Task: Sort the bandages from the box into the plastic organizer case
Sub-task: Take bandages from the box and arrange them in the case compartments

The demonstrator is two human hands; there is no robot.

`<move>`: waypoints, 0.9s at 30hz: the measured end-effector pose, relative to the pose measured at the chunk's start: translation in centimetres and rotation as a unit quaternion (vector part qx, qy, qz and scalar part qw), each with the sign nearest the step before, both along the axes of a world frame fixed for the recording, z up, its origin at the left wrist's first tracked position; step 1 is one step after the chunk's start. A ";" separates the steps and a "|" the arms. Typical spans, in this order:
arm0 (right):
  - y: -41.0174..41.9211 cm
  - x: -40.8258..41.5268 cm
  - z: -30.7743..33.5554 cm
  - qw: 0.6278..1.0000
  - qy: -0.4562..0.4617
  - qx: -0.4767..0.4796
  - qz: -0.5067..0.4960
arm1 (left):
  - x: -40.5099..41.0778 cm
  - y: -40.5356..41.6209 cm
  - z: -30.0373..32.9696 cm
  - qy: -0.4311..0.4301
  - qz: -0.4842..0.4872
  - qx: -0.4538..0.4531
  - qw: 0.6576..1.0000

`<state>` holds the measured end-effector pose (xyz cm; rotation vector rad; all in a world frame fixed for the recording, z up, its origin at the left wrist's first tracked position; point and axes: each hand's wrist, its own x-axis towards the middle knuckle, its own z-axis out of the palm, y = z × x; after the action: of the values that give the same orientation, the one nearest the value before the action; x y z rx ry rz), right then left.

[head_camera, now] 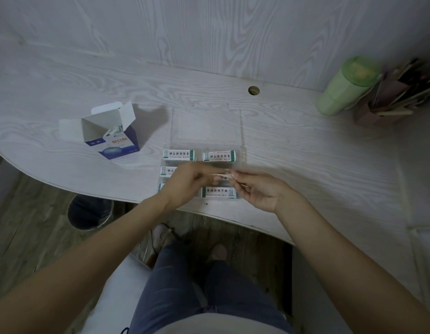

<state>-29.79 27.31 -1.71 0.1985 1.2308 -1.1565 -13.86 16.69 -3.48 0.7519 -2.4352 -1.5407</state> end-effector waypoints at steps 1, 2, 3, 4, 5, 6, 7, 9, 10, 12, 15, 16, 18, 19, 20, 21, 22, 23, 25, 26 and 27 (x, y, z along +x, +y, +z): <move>0.0 0.0 0.0 1.000 -0.004 0.007 0.007 | 0.0 -0.1 0.2 0.008 -0.001 -0.010 1.000; -0.1 -0.1 0.0 1.000 -0.004 0.014 0.013 | -0.1 -0.3 0.4 0.015 -0.003 -0.007 1.000; -0.1 -0.1 0.0 1.000 -0.004 0.020 0.017 | -0.1 -0.4 0.7 0.016 -0.010 0.006 1.000; -0.1 -0.2 -0.1 1.000 -0.004 0.024 0.018 | -0.1 -0.5 0.8 0.014 -0.020 0.024 0.999; -0.1 -0.3 -0.2 1.000 -0.005 0.026 0.015 | -0.1 -0.6 0.9 0.012 -0.026 0.044 0.999; -0.1 -0.4 -0.3 1.000 -0.004 0.026 0.006 | 0.0 -0.7 1.0 0.016 -0.023 0.061 0.998; 0.0 -0.6 -0.5 1.000 0.001 0.026 -0.007 | 0.2 -0.7 1.0 0.016 -0.003 0.074 0.997; 0.2 -0.8 -1.1 0.999 0.050 0.015 -0.012 | 0.6 -0.9 0.9 0.006 0.042 0.067 0.997; 0.4 -0.8 -1.4 0.995 0.104 0.007 0.008 | 0.7 -1.0 0.8 -0.003 0.058 0.054 0.997; 0.6 -0.6 -2.0 0.968 0.241 0.004 0.074 | 0.9 -1.0 0.6 -0.027 0.087 0.047 0.995; 0.6 0.0 -2.4 0.924 0.360 0.007 0.125 | 0.8 -1.0 0.5 -0.026 0.136 0.082 0.987; 0.6 0.2 -2.6 0.917 0.376 0.008 0.132 | 0.8 -1.0 0.4 -0.018 0.147 0.099 0.984; 0.6 0.5 -2.8 0.901 0.407 0.019 0.149 | 0.7 -1.3 0.0 -0.011 0.162 0.095 0.982; 0.6 0.7 -2.9 0.890 0.426 0.022 0.159 | 0.7 -1.3 -0.2 -0.013 0.166 0.084 0.982; 0.6 0.9 -3.0 0.880 0.444 0.021 0.168 | 0.7 -1.4 -0.3 -0.020 0.172 0.073 0.982; 0.5 1.1 -3.0 0.869 0.463 0.019 0.177 | 0.7 -1.4 -0.4 -0.026 0.180 0.067 0.981; 0.5 1.3 -3.0 0.857 0.481 0.019 0.187 | 0.6 -1.4 -0.5 -0.032 0.188 0.065 0.980; 0.5 1.4 -3.1 0.843 0.499 0.019 0.199 | 0.6 -1.3 -0.5 -0.034 0.192 0.064 0.979; 0.4 1.9 -3.3 0.813 0.534 0.024 0.233 | 0.6 -1.2 -0.4 -0.039 0.194 0.060 0.978; 0.4 2.1 -3.3 0.794 0.552 0.033 0.255 | 0.6 -1.2 -0.4 -0.042 0.196 0.061 0.978; 0.3 2.4 -3.3 0.773 0.569 0.044 0.277 | 0.6 -1.2 -0.4 -0.045 0.197 0.062 0.977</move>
<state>-27.41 27.64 -5.05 -0.8979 2.1960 -0.6217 -13.26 15.54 -3.87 1.2639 -2.0900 -1.5320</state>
